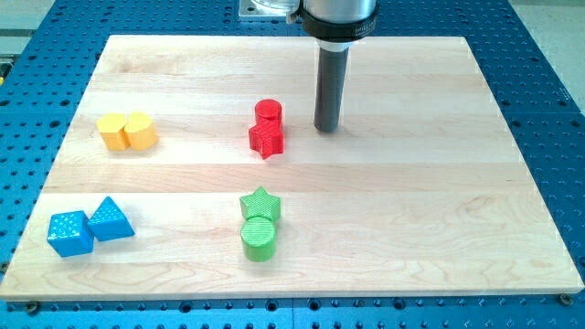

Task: Move the red star into the red circle

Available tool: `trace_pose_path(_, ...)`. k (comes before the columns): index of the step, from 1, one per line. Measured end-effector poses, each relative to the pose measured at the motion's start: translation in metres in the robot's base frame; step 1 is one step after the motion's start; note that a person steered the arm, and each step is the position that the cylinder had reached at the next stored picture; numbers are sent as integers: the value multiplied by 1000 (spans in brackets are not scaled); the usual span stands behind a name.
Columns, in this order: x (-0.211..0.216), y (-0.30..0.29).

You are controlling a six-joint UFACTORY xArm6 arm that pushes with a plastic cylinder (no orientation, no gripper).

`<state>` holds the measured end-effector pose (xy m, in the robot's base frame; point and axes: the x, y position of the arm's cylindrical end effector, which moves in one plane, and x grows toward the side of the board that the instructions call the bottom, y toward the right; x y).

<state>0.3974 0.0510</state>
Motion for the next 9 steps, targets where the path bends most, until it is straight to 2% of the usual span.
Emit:
trace_pose_path(2, 32, 12)
trace_pose_path(3, 51, -8)
trace_pose_path(4, 51, -39)
trace_pose_path(6, -40, -109)
trace_pose_path(7, -35, -128)
trace_pose_path(8, 8, -66)
trace_pose_path(9, 58, -111)
